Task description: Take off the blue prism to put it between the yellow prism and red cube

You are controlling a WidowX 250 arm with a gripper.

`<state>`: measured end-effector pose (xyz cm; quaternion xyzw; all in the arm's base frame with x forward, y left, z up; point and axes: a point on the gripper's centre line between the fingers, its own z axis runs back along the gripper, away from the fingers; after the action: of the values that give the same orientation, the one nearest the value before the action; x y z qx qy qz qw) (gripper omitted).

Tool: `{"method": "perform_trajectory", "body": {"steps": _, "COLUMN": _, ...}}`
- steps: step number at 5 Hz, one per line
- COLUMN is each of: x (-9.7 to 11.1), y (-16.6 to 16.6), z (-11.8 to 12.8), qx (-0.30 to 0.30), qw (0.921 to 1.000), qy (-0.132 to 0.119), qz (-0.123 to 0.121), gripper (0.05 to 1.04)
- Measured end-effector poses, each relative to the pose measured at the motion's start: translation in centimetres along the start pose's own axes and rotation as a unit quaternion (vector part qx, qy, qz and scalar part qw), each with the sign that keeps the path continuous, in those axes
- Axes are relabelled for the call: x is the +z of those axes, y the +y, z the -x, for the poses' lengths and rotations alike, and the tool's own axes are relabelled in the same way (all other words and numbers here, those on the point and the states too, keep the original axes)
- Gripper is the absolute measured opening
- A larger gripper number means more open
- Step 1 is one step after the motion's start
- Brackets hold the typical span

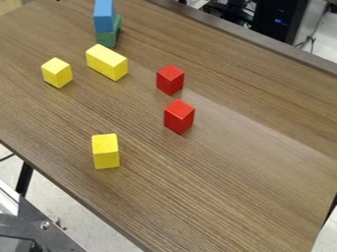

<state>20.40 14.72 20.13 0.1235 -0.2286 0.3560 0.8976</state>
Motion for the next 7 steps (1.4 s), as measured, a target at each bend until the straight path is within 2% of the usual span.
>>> {"method": "perform_trajectory", "body": {"steps": 1, "x": -0.4, "y": -0.1, "z": 0.4, "qx": -0.002, "qw": 1.0, "qy": 0.008, "qz": 0.002, "gripper": 1.0}}
{"method": "perform_trajectory", "body": {"steps": 2, "x": -2.1, "y": -1.3, "z": 0.0, "qx": -0.045, "qw": 0.998, "qy": 0.016, "qz": 0.041, "gripper": 1.0}}
{"method": "perform_trajectory", "body": {"steps": 3, "x": -3.7, "y": -2.1, "z": -1.4, "qx": -0.081, "qw": 0.9947, "qy": 0.01, "qz": 0.062, "gripper": 1.0}}
{"method": "perform_trajectory", "body": {"steps": 4, "x": -5.3, "y": -2.7, "z": -2.6, "qx": -0.088, "qw": 0.994, "qy": 0.012, "qz": 0.063, "gripper": 1.0}}
{"method": "perform_trajectory", "body": {"steps": 5, "x": -5.9, "y": -3.0, "z": -2.5, "qx": -0.078, "qw": 0.995, "qy": 0.017, "qz": 0.059, "gripper": 1.0}}
{"method": "perform_trajectory", "body": {"steps": 7, "x": -8.2, "y": -4.6, "z": -3.3, "qx": -0.049, "qw": 0.9965, "qy": 0.058, "qz": 0.035, "gripper": 1.0}}
